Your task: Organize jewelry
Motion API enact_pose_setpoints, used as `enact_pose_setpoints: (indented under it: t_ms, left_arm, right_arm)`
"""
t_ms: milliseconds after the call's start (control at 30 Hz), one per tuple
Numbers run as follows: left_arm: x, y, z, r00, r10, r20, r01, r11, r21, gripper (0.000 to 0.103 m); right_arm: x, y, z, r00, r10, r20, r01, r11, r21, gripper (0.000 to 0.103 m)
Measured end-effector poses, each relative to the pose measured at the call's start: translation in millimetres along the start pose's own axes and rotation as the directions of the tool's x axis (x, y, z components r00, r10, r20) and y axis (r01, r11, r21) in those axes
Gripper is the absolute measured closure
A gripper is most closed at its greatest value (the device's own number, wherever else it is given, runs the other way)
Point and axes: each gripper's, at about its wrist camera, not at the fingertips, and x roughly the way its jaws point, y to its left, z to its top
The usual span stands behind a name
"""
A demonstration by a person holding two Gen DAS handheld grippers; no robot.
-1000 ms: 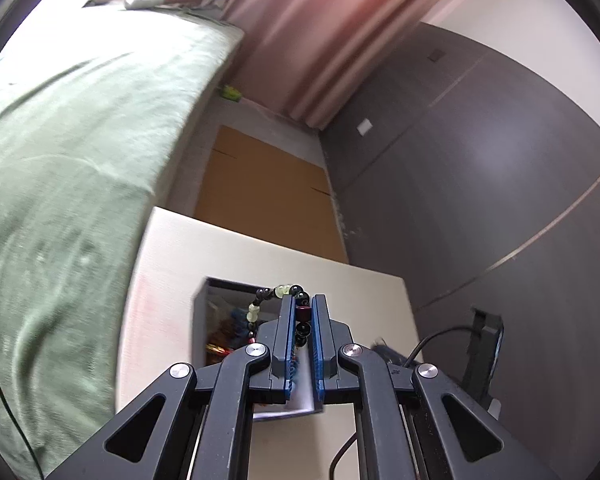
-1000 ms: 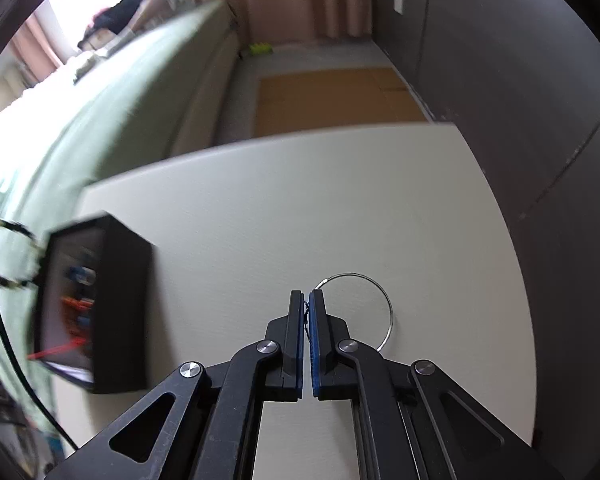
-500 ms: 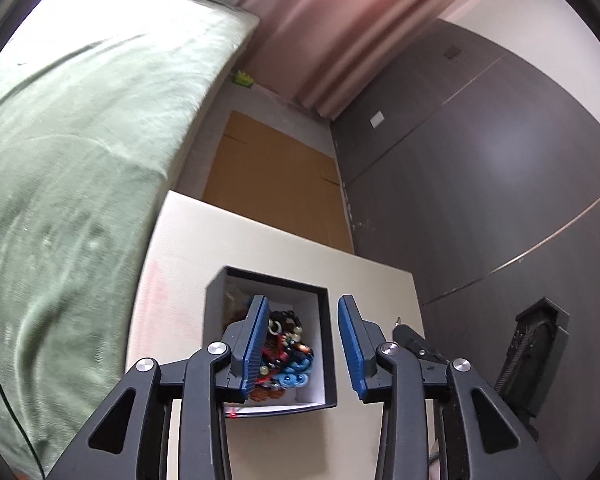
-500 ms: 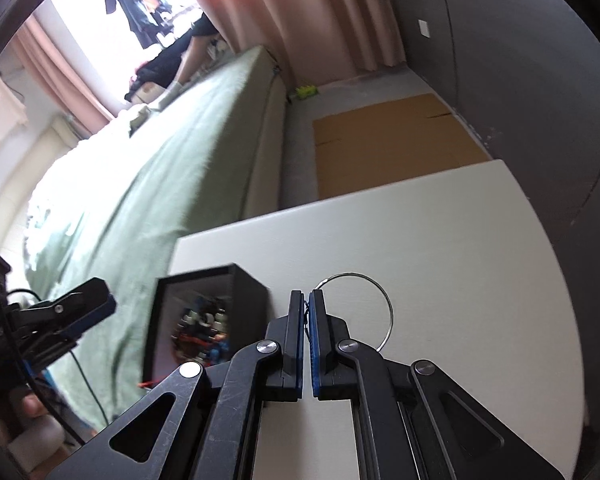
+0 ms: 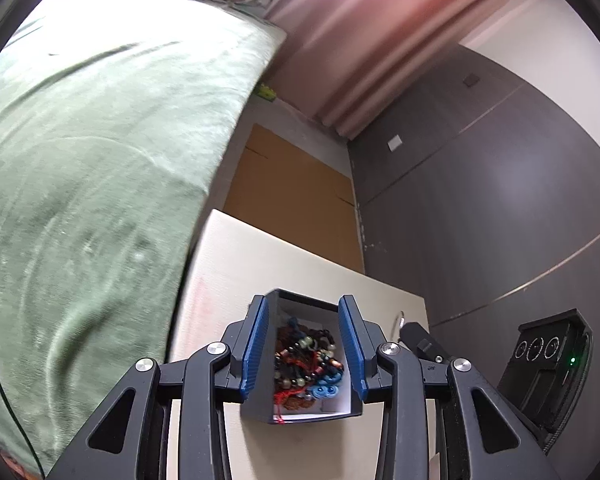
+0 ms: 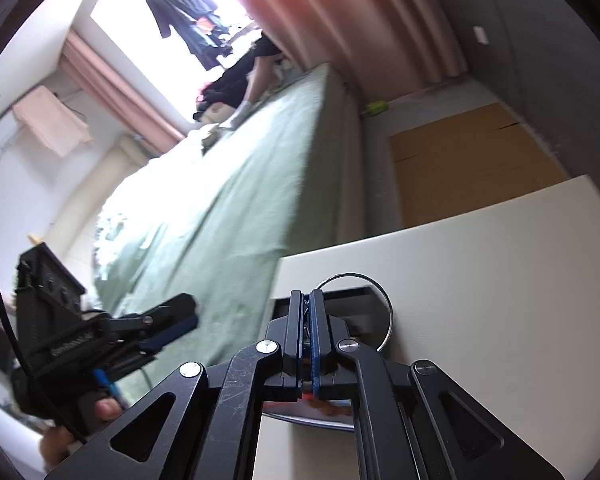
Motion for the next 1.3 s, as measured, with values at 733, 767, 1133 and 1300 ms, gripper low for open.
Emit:
enact_pose_setpoints:
  t_ms: [733, 767, 1133, 1300]
  left_arm:
    - [-12, -9, -13, 0.999, 0.036, 0.034, -0.038, 0.997, 0.064, 0.034]
    - [-12, -11, -15, 0.999, 0.037, 0.034, -0.039, 0.996, 0.074, 0.034]
    - [-15, -51, -49, 0.996, 0.069, 0.052, -0.079, 0.969, 0.236, 0.024]
    - [-20, -70, -63, 0.995, 0.061, 0.074, -0.081, 0.944, 0.320, 0.018]
  right_arm:
    - [-10, -29, -3, 0.993, -0.112, -0.032, 0.115, 0.989, 0.097, 0.052]
    - [-15, -30, -3, 0.993, -0.117, -0.027, 0.119, 0.988, 0.097, 0.052]
    - [-60, -39, -6, 0.977, -0.213, 0.022, 0.211, 0.975, 0.067, 0.039]
    - [-80, -38, -10, 0.964, -0.263, 0.039, 0.262, 0.965, 0.032, 0.025]
